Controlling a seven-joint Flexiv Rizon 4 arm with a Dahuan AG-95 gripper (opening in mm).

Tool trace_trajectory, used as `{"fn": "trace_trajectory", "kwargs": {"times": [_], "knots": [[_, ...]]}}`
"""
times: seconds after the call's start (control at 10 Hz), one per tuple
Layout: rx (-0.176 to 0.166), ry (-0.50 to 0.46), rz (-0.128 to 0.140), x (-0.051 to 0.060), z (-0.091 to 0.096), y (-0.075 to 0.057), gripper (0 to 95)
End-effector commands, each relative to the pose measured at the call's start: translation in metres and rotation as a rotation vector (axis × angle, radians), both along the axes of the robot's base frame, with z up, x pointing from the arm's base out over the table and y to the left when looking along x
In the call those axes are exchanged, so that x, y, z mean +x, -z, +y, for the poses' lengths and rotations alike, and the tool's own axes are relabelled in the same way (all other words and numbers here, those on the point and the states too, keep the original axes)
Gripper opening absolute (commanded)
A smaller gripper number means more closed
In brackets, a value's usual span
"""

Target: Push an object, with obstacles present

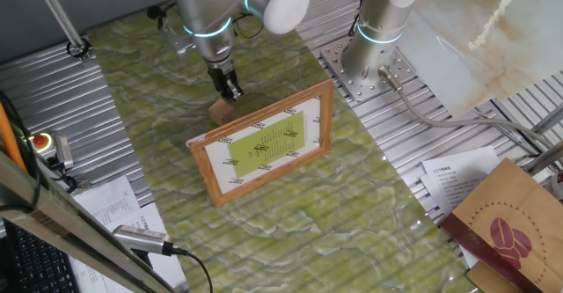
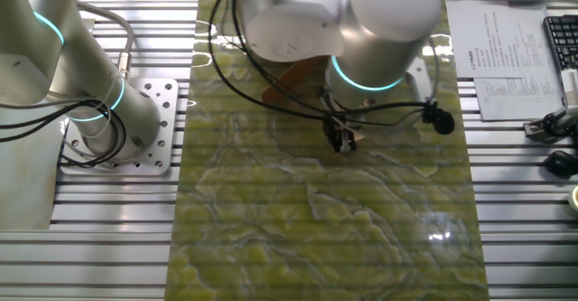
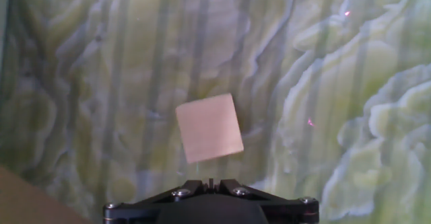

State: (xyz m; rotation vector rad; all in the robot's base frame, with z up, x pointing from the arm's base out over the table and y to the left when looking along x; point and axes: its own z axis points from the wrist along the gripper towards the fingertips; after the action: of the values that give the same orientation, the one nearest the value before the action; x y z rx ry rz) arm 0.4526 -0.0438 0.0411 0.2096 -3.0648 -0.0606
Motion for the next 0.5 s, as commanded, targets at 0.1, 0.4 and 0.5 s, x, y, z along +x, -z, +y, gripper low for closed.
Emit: {"fn": "trace_trajectory", "kwargs": {"times": [0.1, 0.4, 0.5], "knots": [[-0.004, 0.002, -0.002, 0.004, -0.001, 0.005, 0.0], [-0.003, 0.003, -0.006, 0.013, -0.002, 0.007, 0.0], [-0.002, 0.002, -0.008, 0.017, -0.002, 0.005, 0.0]]}}
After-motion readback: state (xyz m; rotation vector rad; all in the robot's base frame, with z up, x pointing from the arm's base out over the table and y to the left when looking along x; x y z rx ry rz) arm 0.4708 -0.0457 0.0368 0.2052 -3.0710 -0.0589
